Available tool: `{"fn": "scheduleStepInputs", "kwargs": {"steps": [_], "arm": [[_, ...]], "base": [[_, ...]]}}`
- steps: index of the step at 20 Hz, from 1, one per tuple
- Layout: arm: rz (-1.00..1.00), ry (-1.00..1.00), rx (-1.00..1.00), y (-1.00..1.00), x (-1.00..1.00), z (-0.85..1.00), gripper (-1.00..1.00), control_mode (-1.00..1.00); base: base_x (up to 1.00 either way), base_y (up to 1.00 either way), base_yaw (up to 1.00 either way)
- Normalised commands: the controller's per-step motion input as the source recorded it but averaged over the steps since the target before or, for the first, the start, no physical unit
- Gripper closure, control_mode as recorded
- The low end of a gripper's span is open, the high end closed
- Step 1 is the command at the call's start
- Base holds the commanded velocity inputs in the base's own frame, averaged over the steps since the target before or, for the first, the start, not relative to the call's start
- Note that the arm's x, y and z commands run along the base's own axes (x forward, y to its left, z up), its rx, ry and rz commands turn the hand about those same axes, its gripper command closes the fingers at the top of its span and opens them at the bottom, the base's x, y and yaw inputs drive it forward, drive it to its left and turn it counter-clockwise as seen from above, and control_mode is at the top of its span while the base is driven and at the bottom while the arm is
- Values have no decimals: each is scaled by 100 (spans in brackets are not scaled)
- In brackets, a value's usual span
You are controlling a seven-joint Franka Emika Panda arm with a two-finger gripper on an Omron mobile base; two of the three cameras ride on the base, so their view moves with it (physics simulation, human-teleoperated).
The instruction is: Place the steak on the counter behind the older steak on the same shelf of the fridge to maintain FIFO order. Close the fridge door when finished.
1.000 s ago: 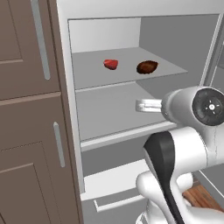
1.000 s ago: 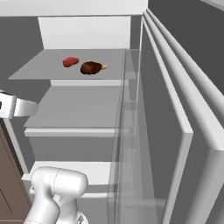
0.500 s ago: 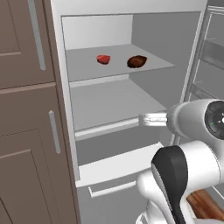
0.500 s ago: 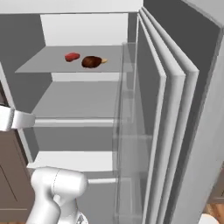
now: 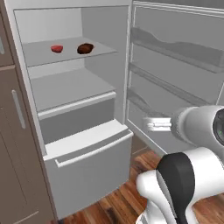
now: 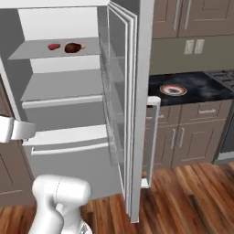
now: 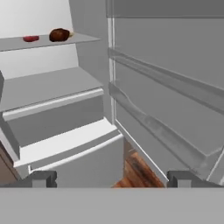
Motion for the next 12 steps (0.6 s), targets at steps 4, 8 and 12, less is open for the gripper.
{"fn": "scheduleStepInputs", "kwargs": {"steps": [4, 8, 12], "arm": [[0, 0, 0, 0, 0, 0, -100, 100], [0, 0, 0, 0, 0, 0, -100, 100], [0, 0, 0, 0, 0, 0, -100, 100]], "base": [[-96, -33, -50], [-65, -74, -42], [-17, -95, -34]]}}
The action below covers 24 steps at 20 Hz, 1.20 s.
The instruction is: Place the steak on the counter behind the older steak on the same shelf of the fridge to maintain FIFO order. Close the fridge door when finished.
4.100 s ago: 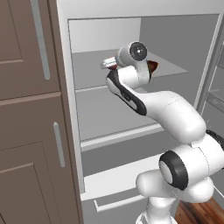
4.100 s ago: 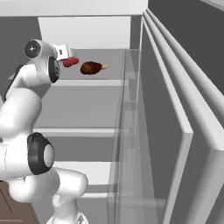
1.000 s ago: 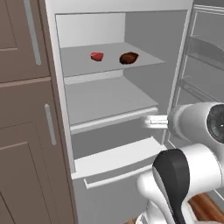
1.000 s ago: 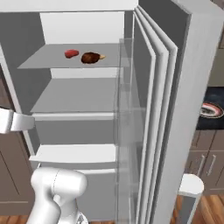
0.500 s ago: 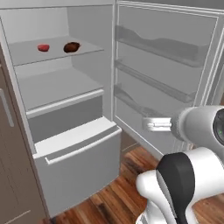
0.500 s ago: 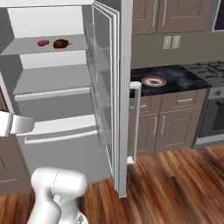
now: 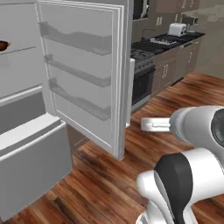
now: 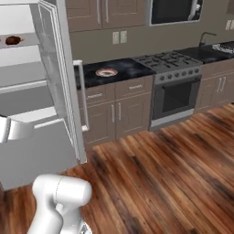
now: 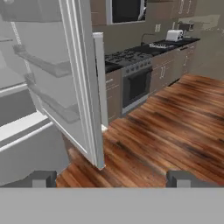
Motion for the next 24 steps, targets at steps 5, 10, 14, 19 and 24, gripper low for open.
{"fn": "scheduleStepInputs", "kwargs": {"steps": [5, 10, 14, 19, 24], "arm": [[0, 0, 0, 0, 0, 0, -100, 100], [0, 0, 0, 0, 0, 0, -100, 100], [0, 0, 0, 0, 0, 0, -100, 100], [0, 0, 0, 0, 0, 0, -100, 100], [0, 0, 0, 0, 0, 0, -100, 100]], "base": [[28, -100, -17], [64, -89, -2], [89, -46, 7], [76, -25, 38], [43, -37, 63]]}}
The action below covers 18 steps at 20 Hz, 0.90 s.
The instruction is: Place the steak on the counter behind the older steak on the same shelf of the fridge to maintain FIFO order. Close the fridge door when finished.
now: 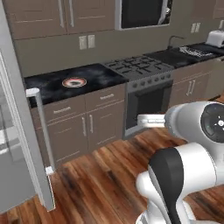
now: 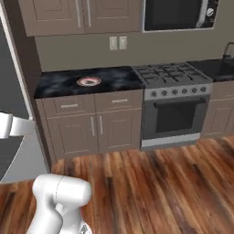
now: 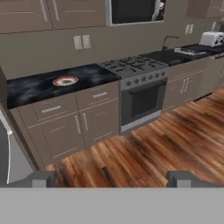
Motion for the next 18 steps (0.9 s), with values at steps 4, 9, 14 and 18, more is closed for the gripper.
{"fn": "scheduleStepInputs", "kwargs": {"steps": [4, 9, 14, 18], "arm": [[0, 0, 0, 0, 0, 0, -100, 100], [0, 0, 0, 0, 0, 0, -100, 100], [0, 0, 0, 0, 0, 0, -100, 100], [0, 0, 0, 0, 0, 0, -100, 100]], "base": [[31, -33, 72], [37, -53, 65], [57, -67, 57], [53, -67, 52]]}}
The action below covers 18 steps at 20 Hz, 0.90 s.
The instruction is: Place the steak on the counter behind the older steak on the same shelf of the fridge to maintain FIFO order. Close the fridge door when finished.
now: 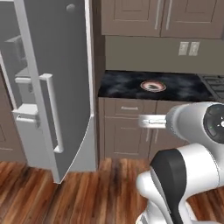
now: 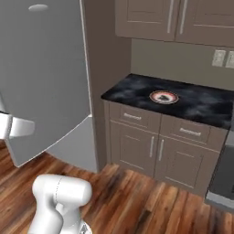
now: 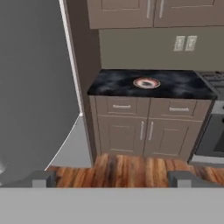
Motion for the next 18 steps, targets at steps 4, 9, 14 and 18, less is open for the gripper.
{"fn": "scheduleStepInputs", "kwargs": {"steps": [4, 9, 14, 18], "arm": [[0, 0, 0, 0, 0, 0, -100, 100], [0, 0, 0, 0, 0, 0, -100, 100], [0, 0, 0, 0, 0, 0, -100, 100], [0, 0, 0, 0, 0, 0, -100, 100]], "base": [[70, -41, 49], [62, -28, 44], [28, -33, 40], [49, -26, 38]]}}
